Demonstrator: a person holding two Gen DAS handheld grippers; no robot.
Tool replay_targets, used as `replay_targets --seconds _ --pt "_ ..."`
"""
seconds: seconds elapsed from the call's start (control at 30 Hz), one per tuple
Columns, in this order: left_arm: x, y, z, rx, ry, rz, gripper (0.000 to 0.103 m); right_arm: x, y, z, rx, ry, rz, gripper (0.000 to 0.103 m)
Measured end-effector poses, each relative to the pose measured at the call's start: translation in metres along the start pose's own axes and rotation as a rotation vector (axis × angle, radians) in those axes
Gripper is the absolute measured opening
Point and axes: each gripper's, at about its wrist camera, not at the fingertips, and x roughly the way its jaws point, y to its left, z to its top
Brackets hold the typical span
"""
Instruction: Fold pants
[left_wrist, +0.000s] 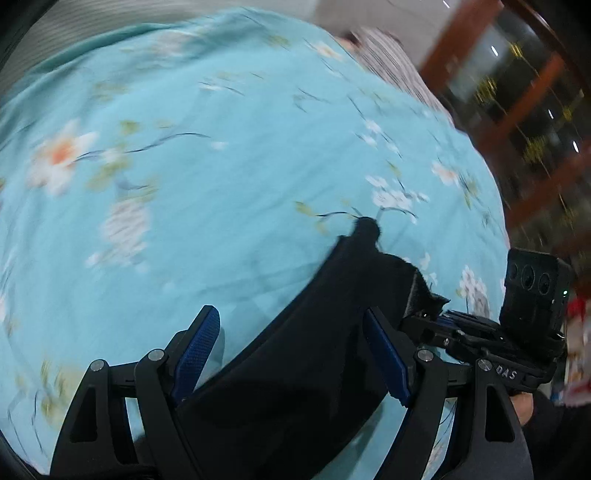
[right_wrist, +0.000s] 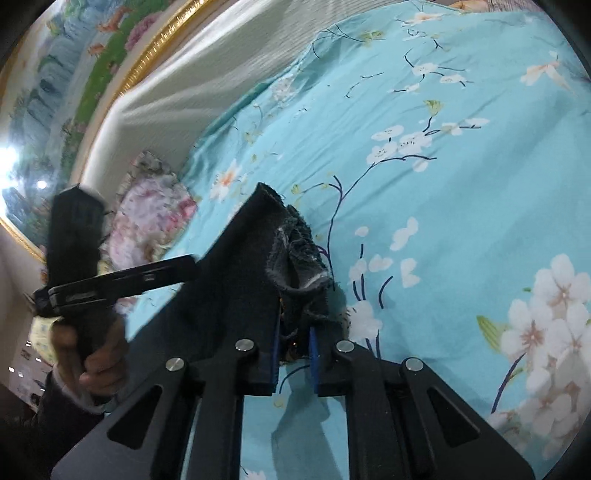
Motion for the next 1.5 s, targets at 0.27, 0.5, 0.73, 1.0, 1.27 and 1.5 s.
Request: replay_targets --seconds 0.27,0.5,0.73,1.0,1.27,1.5 --pt "0.045 -0.022 0.025 0.174 0.156 -0.106 0.046 0.002 -0.003 -0.001 -0.005 -0.002 0.046 0.013" --pt "0.052 -0.014 0.034 0.22 0.197 -0.226 0.038 0.003 -0.004 -0.001 -0.017 0.002 0.073 0.013" --pt "0.054 0.005 0.035 0.179 0.199 -0.354 0.019 0.009 -0.001 0.001 -0.03 0.022 0.045 0.012" --pt "0.037 -0.002 0.022 0.151 0.079 -0.331 0.011 0.003 0.01 -0.001 -0.089 -0.026 0.023 0.013" --pt "-0.046 -0.013 -0.008 0.156 -0.123 -0.287 0.011 -0.02 0.078 -0.005 -0.318 -0.085 0.032 0.013" --pt "-0.109 0.003 -0.051 0.111 -0.258 -0.229 0.01 -0.014 0.126 -0.009 -0.376 -0.05 0.158 0.013"
